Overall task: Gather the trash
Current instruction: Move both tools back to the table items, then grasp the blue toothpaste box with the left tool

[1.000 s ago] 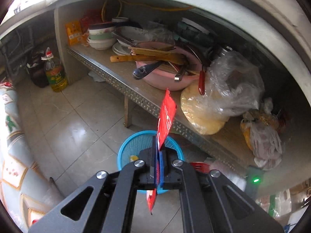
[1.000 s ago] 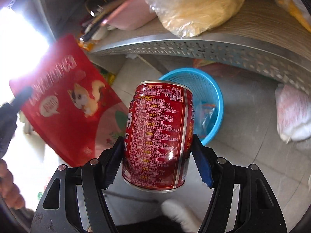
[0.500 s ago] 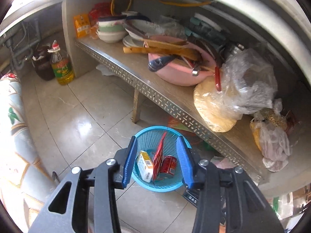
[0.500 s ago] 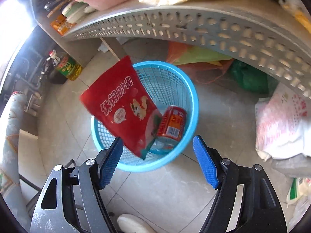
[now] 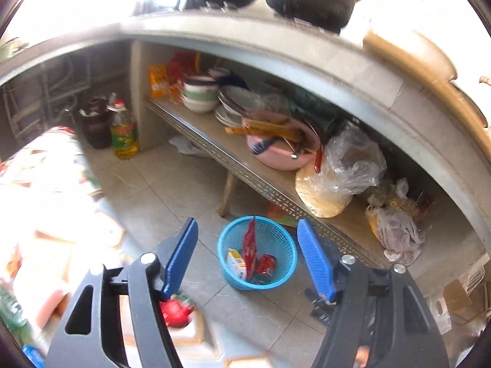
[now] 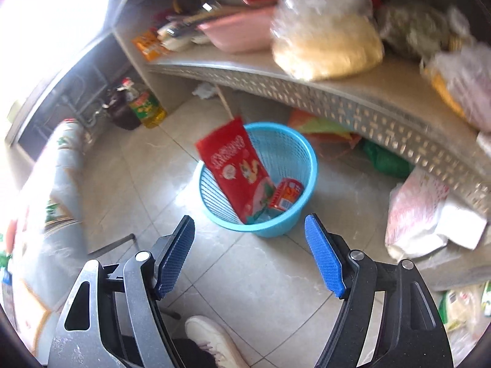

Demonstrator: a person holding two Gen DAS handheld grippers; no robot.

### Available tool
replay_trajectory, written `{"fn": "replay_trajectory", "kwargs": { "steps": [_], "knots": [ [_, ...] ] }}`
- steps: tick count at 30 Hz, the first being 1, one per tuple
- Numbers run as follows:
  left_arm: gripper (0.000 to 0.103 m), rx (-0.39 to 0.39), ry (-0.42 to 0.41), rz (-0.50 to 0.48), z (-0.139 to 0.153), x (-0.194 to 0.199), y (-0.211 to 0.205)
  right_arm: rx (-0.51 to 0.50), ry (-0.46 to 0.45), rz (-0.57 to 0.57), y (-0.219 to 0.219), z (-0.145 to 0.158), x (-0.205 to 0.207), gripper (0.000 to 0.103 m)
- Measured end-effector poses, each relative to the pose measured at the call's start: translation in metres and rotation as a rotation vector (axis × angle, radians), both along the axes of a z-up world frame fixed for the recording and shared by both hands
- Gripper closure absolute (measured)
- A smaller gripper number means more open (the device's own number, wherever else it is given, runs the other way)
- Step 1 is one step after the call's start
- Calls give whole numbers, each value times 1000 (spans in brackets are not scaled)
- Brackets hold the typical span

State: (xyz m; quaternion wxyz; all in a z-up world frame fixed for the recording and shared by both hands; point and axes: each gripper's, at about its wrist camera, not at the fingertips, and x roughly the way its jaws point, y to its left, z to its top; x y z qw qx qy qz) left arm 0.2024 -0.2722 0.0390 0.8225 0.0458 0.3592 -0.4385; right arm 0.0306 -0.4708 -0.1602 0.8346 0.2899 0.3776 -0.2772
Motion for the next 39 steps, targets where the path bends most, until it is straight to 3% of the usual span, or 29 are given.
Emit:
{"fn": "replay_trajectory", "kwargs": {
  "steps": [4,9,20,27,29,31,39],
  "knots": [
    [28,-20,-53,66,12,-16,66,-66,-59,65,19,39,-3,22],
    [22,-8,-102,192,11,-39,157,-85,-145,144,40,85,-4,19],
    [12,42,-126,407,-23,-88,313,-74,-241,367,107,142,23,18],
    [9,53,-111,432,-52,-86,349,-14,-226,572,171,146,54,18],
    [8,39,-74,415,-61,-72,353,11,-218,626,187,144,63,18],
    [8,67,-32,437,-72,-50,356,19,-205,668,202,142,71,18],
    [8,198,-1,429,-108,5,367,25,-186,759,233,146,81,18]
  ]
}}
